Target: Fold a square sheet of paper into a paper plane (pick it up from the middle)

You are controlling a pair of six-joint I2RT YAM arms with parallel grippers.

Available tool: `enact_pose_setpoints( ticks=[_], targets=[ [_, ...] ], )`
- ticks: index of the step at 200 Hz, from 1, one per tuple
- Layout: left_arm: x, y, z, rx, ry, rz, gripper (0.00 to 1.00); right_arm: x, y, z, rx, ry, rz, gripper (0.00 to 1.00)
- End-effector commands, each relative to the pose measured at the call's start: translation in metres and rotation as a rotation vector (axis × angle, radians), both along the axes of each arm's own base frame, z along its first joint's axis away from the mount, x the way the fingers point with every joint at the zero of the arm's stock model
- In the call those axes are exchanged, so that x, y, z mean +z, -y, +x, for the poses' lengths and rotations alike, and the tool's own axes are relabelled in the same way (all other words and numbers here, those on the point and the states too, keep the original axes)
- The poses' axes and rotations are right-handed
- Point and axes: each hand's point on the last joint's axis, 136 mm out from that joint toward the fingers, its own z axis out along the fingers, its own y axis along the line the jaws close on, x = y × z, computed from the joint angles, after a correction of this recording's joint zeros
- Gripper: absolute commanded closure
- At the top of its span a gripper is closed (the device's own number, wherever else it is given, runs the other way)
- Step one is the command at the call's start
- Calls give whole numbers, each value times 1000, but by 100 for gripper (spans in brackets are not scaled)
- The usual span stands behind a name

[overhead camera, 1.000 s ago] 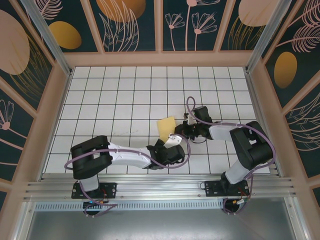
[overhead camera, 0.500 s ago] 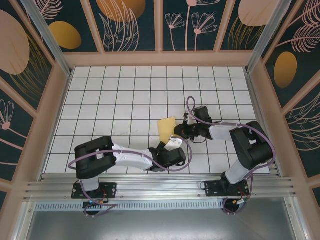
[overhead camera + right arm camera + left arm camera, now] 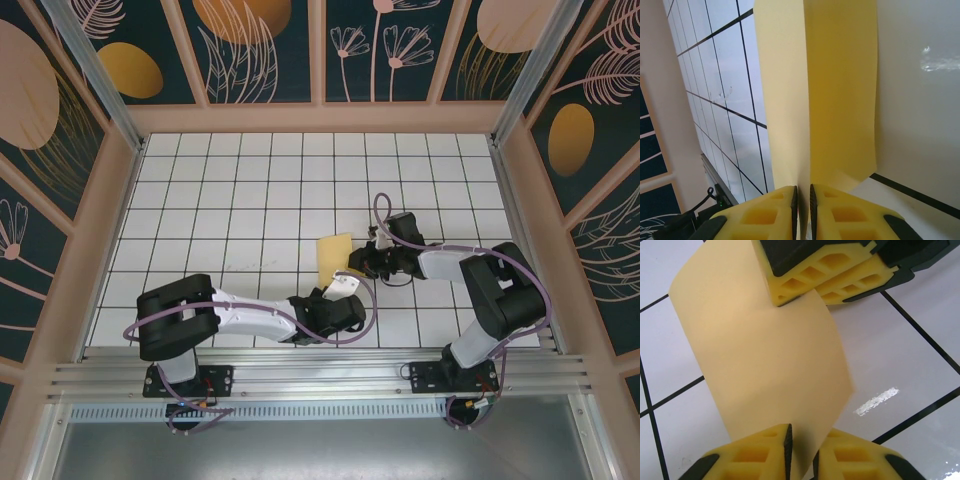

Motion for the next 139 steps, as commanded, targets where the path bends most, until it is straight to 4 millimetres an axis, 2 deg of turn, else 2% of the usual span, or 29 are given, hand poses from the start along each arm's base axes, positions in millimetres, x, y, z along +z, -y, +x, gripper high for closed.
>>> enact_pose_setpoints(
  ticks=[1,6,41,58,84,95,114,139],
  targets=[
    [6,2,-2,-14,1,-35,82,-2,6,2,-22,-3,-14,82],
    [17,5,-3,-20,4,-69,83,-2,6,2,-23,-1,-19,82],
    [22,9,-9,-81,-41,-130,91,1,7,3,-19,14,-34,78],
    [23,11,-10,-110,-85,-167,94,4,11,4,-17,32,-59,74],
    [21,13,-10,-162,-179,-255,94,12,23,6,-42,78,-127,60],
    [21,13,-12,-183,-205,-277,93,17,30,8,-60,105,-154,55],
    [17,10,-13,-207,-243,-293,92,27,40,10,-91,146,-188,52],
    [12,6,-15,-227,-280,-299,91,48,35,14,-78,210,-148,51]
  ],
)
